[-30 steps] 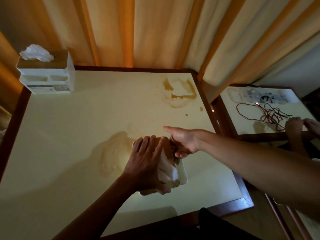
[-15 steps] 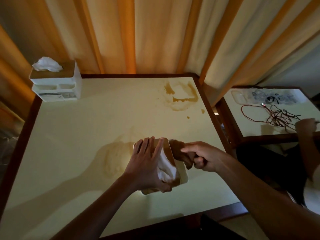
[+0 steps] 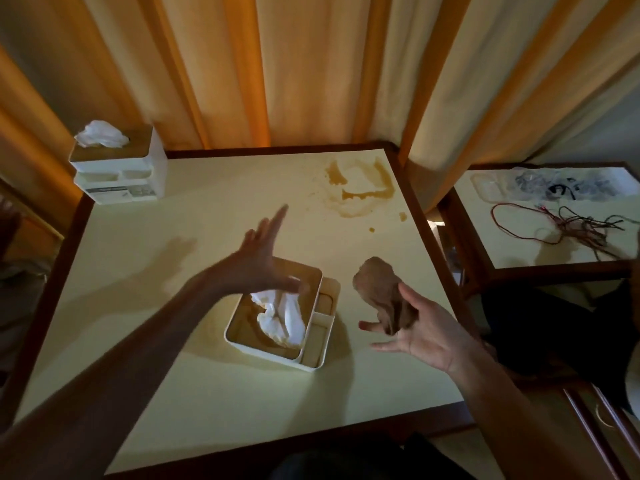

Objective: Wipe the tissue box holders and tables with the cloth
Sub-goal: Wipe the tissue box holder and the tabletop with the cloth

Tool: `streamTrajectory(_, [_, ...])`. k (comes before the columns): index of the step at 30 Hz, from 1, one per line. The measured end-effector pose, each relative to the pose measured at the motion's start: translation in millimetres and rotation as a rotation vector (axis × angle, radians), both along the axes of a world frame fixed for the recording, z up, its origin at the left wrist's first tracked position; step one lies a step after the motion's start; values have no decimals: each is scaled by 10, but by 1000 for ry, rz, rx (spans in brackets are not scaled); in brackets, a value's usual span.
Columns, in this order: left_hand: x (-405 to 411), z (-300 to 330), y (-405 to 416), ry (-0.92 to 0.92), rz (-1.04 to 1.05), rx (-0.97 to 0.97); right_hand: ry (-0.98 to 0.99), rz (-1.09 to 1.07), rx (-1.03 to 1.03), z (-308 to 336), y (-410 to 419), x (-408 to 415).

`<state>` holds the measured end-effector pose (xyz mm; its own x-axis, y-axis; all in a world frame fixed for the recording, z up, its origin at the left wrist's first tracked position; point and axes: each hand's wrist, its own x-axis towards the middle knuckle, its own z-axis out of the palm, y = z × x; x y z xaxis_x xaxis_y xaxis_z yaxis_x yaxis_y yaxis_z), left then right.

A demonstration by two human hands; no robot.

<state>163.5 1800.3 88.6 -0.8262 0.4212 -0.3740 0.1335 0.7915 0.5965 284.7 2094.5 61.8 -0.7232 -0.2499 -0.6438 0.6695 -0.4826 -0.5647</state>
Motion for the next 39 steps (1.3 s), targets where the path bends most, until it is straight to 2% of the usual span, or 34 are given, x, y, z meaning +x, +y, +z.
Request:
streamTrajectory(2, [-35,9,107,37,217,-4,-26,48,153,-81,31,24])
streamTrajectory(4, [34,-26,261,33,310,-161,23,134,350,-119,26,38])
streamTrajectory(6, [142,-103,405,15,305,-297,81,206,473,-73,-23,18])
streamTrajectory(9, [214,-251,521,40,257,-401,153,229,662,-4,-67,-61])
streamTrajectory(10, [214,-287,531,52,239,-423,151,180,675,-28,-75,-92])
streamTrajectory(13, [197,-278,533,67,151,-437,95,-74,499,-43,-127,-166])
streamTrajectory(15, [176,-191,521,94,12,-402,177,-98,567,-83,-125,-205])
streamTrajectory(18, [112,-70,491,96,-181,-364,502,-15,970,-216,-104,-225])
streamTrajectory(20, [67,-12,452,116,-168,-399,878,11,1262,-298,-76,-226])
streamTrajectory(21, [48,13,420,133,-140,-436,1085,14,1334,-315,-65,-208])
streamTrajectory(24, [49,35,287,84,-59,-475,1571,103,1344,-307,-127,-103])
streamTrajectory(27, [119,-11,214,23,-56,-453,1840,337,1333,-431,-272,-113])
streamTrajectory(30, [151,-73,251,93,-86,-478,1907,571,1374,-565,-371,-217])
streamTrajectory(32, [151,-88,254,98,-81,-482,1862,729,1434,-569,-389,-251])
streamTrajectory(34, [144,-103,234,96,-72,-485,1759,859,1402,-475,-423,-273])
streamTrajectory(36, [138,-124,223,98,-67,-488,1649,806,1309,-269,-505,-329])
streamTrajectory(39, [117,-135,196,107,-73,-475,1671,480,1231,81,-613,-437])
